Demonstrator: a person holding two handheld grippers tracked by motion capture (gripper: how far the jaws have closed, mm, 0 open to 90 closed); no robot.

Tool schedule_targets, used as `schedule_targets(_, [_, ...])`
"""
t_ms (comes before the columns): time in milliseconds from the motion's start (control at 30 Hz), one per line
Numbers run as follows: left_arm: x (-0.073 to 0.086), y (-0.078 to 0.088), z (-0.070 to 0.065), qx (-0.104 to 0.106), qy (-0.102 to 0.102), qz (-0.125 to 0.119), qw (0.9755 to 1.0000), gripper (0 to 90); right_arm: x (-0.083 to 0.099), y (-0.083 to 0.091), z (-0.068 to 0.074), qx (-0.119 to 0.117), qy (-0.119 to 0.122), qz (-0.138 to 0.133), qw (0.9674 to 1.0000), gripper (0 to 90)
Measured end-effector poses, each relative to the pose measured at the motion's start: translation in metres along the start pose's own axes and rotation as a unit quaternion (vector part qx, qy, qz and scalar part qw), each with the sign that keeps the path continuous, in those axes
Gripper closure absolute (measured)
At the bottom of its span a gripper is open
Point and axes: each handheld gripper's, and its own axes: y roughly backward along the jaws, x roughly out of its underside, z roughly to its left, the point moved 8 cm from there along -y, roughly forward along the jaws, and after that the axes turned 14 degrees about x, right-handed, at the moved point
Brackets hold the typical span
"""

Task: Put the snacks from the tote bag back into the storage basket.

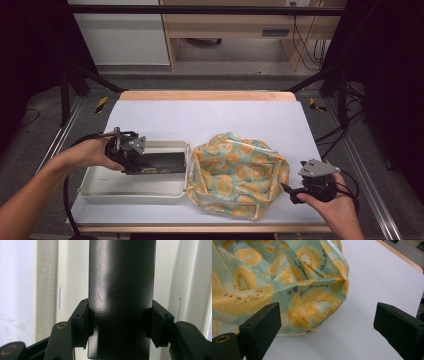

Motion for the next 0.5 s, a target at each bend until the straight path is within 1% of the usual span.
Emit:
schedule_targets(100, [0.000,-0.002,0.003,0.000,-0.004,0.001,1.0000,43.3,-0.001,0.000,0.000,-0.001,0.000,-0.001,1.0000,7.9])
schedule_targets(233, [0.001,-0.006,0.004,0.002,-0.002,-0.005,1.0000,43.3,-0.001,0.001,0.001,-0.003,0.000,0.000,1.0000,7.9])
schedule_targets(300, [0.002,-0.008,0.006,0.001,-0.009,-0.003,1.0000,43.3,-0.001,0.000,0.002,-0.002,0.002,-0.001,1.0000,7.9])
schedule_targets(333, [0.002,-0.009,0.006,0.001,-0.007,-0.003,1.0000,43.2,-0.001,0.000,0.002,-0.003,0.002,-0.002,1.0000,7.8])
schedule_targets(400, [0.001,-0.011,0.007,0.003,-0.011,0.003,0.9999,43.2,-0.002,0.000,0.002,-0.002,0.001,-0.002,1.0000,7.8])
schedule_targets(433, [0.001,-0.012,0.007,0.005,-0.009,0.003,0.9999,43.2,-0.002,0.000,0.002,-0.003,0.000,-0.002,1.0000,7.8])
schedule_targets(500, [0.002,-0.012,0.009,0.006,-0.012,0.001,0.9999,43.1,-0.002,0.000,0.002,-0.003,0.002,-0.001,1.0000,7.9])
